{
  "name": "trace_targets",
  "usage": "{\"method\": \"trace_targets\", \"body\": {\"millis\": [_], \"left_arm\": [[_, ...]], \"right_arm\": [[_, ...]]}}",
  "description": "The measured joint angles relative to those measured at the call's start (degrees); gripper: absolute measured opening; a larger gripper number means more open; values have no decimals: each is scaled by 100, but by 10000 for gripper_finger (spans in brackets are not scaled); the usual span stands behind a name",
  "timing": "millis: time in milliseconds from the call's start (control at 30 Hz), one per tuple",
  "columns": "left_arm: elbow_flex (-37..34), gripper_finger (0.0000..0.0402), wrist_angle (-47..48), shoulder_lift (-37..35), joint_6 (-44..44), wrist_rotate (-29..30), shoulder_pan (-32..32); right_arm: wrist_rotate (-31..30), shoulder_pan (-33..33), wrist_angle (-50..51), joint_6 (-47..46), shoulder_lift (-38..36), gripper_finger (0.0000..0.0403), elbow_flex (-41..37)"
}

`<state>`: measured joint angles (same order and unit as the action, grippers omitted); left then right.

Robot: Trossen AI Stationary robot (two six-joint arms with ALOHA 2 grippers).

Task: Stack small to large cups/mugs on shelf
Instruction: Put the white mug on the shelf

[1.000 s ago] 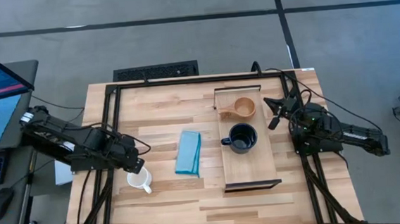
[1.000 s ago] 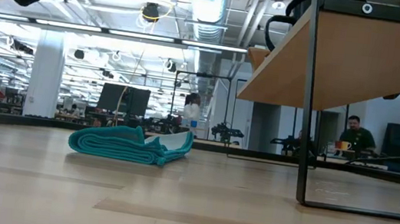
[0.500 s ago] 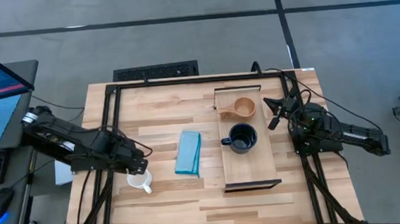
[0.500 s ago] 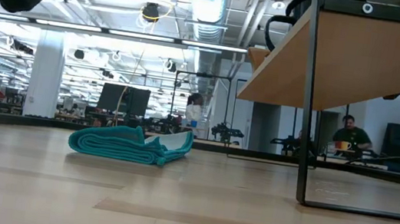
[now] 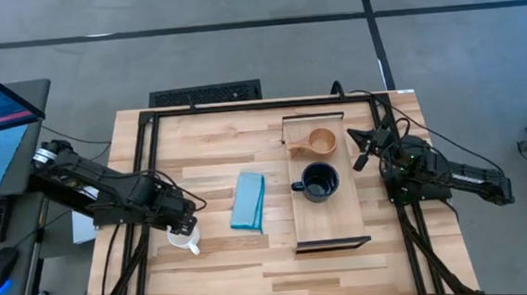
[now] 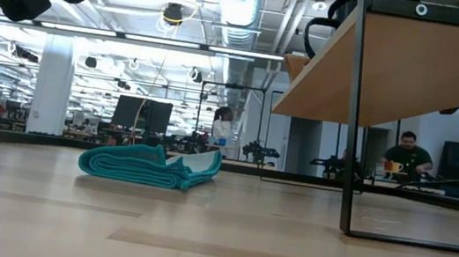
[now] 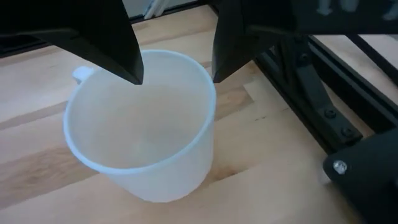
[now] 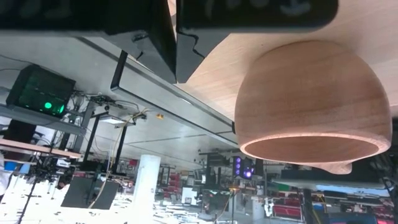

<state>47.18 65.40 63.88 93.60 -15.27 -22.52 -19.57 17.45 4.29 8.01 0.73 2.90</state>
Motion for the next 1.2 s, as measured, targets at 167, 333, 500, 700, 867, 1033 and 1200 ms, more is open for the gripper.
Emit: {"method": "trace_targets", "body": {"millis": [167,333,500,700,867,1033,1200], "left_arm": [[-1,183,4,0,575,-115,0],[0,183,5,0,959,-171,0],[-30,183,6,0,1157,95,2],[-55,183,165,0,1579,132,0],[-55,183,263,0,1596,459,2],[-55,183,335,0,1589,568,0],[-55,183,337,0,1575,629,0]], "right_arm": [[0,0,1,2,0,24,0],[0,0,2,2,0,23,0],[0,0,2,0,0,25,0],[0,0,2,0,0,26,0],[0,0,2,0,0,24,0],[0,0,2,0,0,26,0],[0,0,2,0,0,28,0]]}}
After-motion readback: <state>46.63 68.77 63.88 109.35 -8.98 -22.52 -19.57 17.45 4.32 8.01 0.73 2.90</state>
